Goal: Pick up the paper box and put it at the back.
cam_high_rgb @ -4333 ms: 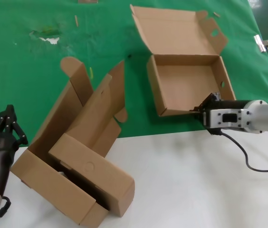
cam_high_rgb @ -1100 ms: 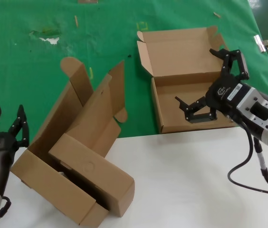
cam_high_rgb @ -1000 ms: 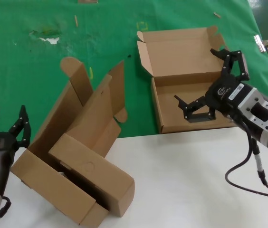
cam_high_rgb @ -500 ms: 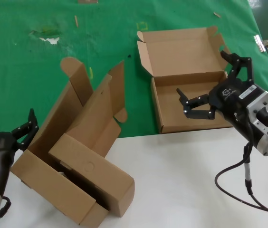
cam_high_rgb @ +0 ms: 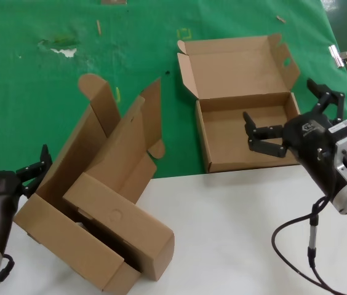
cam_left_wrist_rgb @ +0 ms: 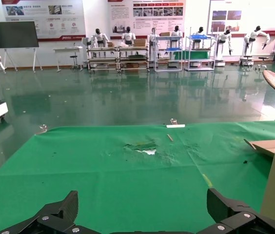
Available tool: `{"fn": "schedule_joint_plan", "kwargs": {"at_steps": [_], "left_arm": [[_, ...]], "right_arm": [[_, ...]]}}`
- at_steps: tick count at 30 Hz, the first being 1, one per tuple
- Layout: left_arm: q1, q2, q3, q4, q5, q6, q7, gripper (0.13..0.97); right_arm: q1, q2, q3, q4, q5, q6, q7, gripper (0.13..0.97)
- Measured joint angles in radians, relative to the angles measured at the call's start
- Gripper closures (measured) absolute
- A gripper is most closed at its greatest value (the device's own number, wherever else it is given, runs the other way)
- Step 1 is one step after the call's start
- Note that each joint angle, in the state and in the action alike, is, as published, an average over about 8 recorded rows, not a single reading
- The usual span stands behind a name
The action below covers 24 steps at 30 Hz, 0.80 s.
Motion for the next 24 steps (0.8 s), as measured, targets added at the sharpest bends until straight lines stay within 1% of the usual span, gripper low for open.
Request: {"fn": "schedule_joint_plan", "kwargs": {"at_steps": [9,17,24], "left_arm": [[0.000,0.000,0.000,0.000,0.000,0.000,0.000,0.137],[0.000,0.000,0.000,0.000,0.000,0.000,0.000,0.134],[0.000,0.000,0.000,0.000,0.000,0.000,0.000,0.132]], "right_arm": [[-0.040,-0.038,0.008,-0.027,0.106,0.092,-0.040,0.129],[-0.074,-0.070,0.015,-0.049,0.196,0.171,-0.074,0.129],[-0.083,-0.079,0.017,-0.055,0.220,0.192,-0.084,0.129]]}}
